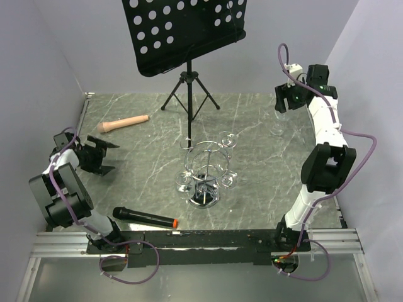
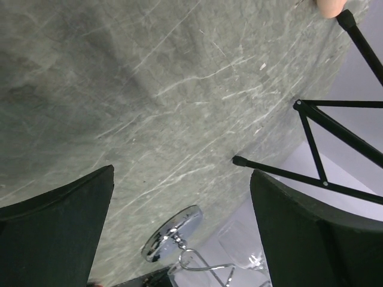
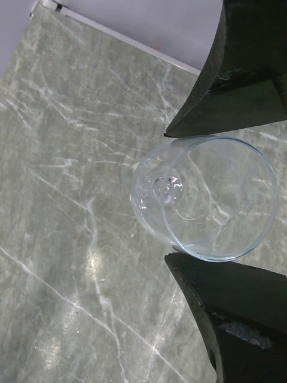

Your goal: Take the wine glass off the wine glass rack

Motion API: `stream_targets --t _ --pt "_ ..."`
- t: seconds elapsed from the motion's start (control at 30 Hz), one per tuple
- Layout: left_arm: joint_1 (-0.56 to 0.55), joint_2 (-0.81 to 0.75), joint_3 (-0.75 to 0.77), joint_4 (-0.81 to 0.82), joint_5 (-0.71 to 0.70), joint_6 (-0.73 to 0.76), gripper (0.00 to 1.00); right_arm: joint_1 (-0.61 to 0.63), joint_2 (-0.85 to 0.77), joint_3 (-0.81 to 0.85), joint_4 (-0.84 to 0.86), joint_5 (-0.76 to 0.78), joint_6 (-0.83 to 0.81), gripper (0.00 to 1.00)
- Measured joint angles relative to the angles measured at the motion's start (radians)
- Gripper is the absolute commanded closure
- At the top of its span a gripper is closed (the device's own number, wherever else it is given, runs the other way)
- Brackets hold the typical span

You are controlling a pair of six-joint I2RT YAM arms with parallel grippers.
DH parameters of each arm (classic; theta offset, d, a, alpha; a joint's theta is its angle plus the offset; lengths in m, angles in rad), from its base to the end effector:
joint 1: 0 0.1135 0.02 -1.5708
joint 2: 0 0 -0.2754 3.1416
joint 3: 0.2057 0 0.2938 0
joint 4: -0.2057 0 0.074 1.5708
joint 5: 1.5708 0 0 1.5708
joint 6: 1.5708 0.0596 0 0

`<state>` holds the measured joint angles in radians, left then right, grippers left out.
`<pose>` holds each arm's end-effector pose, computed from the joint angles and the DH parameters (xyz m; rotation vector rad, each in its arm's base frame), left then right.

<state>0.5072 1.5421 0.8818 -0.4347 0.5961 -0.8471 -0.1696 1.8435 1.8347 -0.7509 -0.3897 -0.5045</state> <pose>0.3069 0.1323 0.1502 -1.4975 2.1759 -0.9056 0.4729 -0.0580 0.3473 -0.5643 2.1919 0.0998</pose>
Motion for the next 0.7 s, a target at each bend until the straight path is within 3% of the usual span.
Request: stream_targets --t 0.53,0.7 --pt "0.001 -0.039 0.011 -0.043 -0.064 0.068 0.0 -0.002 0.108 0.049 0.009 -0.022 0.04 0.63" --pt "0.006 -0.057 0.011 -0.046 -0.073 0.078 0.0 -0.005 0.125 0.05 0.011 -0.023 0.043 0.58"
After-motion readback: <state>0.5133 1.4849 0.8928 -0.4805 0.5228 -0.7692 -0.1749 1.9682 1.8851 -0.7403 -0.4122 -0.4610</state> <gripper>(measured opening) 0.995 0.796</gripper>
